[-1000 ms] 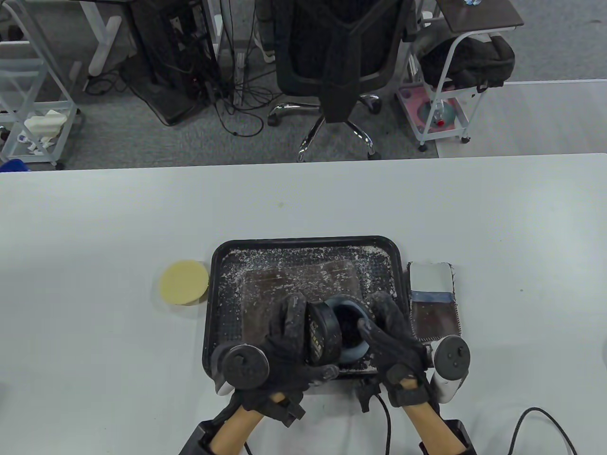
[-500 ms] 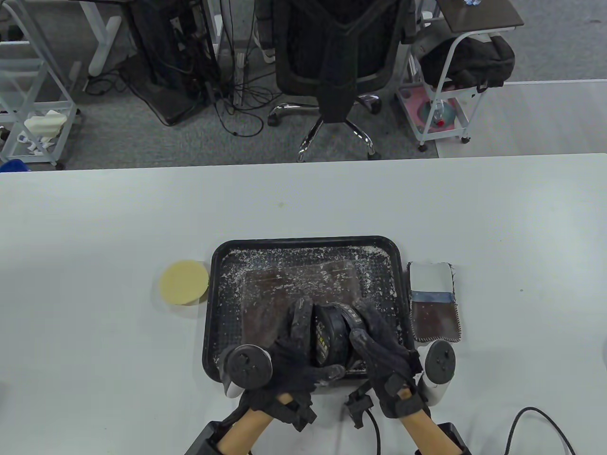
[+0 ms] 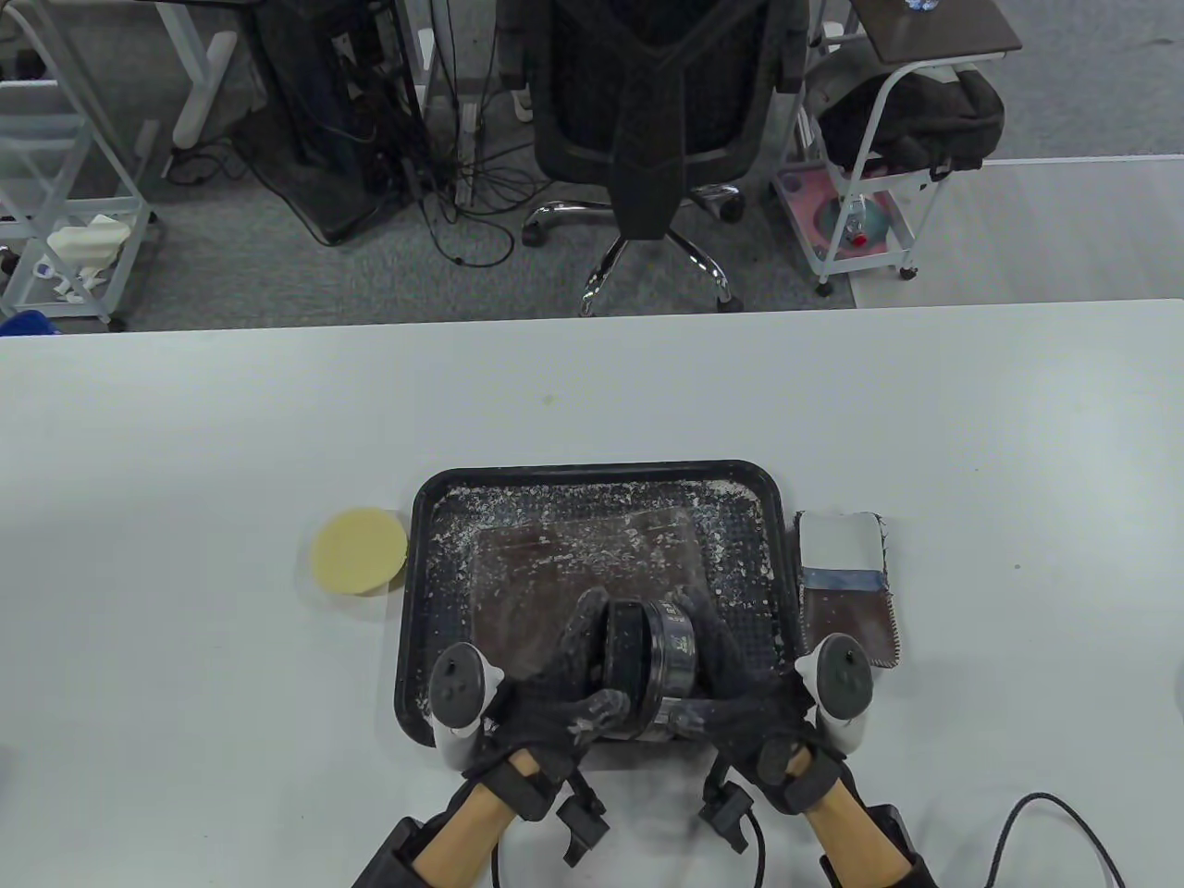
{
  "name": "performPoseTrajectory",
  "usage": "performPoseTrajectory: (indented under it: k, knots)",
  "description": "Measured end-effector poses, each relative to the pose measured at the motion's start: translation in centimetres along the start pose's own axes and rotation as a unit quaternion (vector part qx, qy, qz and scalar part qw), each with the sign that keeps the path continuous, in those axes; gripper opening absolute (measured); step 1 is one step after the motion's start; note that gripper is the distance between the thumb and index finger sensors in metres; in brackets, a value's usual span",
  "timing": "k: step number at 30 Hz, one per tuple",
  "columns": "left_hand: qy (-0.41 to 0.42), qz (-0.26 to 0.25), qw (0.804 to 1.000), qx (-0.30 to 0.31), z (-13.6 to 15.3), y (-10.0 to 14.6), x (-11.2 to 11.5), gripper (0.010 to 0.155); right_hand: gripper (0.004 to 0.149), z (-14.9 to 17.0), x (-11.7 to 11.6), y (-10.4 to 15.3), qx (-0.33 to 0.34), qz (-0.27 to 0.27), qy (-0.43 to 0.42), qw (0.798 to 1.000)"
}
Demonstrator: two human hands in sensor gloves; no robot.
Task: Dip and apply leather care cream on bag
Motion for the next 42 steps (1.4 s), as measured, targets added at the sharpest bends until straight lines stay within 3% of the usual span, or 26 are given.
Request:
performPoseTrajectory:
  k: [3,6,10,26,38,42]
  knots:
    - [0.013,0.019,1.000,-0.005,0.4,-0.1,0.4,0.121,0.114,0.3,-0.4,0.1,0.001,-0.007,-0.003,1.000]
    - [0.025,0.038,0.999,-0.008,0.7,-0.2,1.0,0.121,0.117,0.7,-1.1,0.0,0.010,-0.030,-0.065,0.997]
    - [0.023,0.020,0.999,-0.011,0.8,-0.3,0.8,0.121,0.115,0.9,-0.9,0.0,0.016,0.019,-0.100,0.995]
    - [-0.002,0.002,1.000,-0.009,0.5,0.0,0.4,0.120,0.114,-1.4,-0.7,0.5,0.052,0.040,0.020,0.998]
    - [0.025,0.019,0.999,-0.039,0.9,0.3,0.4,0.120,0.114,-3.0,-1.8,0.9,0.134,0.016,0.162,0.978]
    - [0.015,0.020,0.999,-0.049,0.9,0.3,0.2,0.120,0.114,-3.1,-1.8,1.0,0.140,0.004,0.164,0.976]
Point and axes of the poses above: the tracker on the back of each hand, its own z axis roughly to the little-finger side, its own y axis roughly from the fingertips to the wrist, x = y × z, the point moved 3 cm from there along -y, roughly from the wrist to the fingertips, and after that the axes turned 1 degree about -y, right-handed, at the moved point
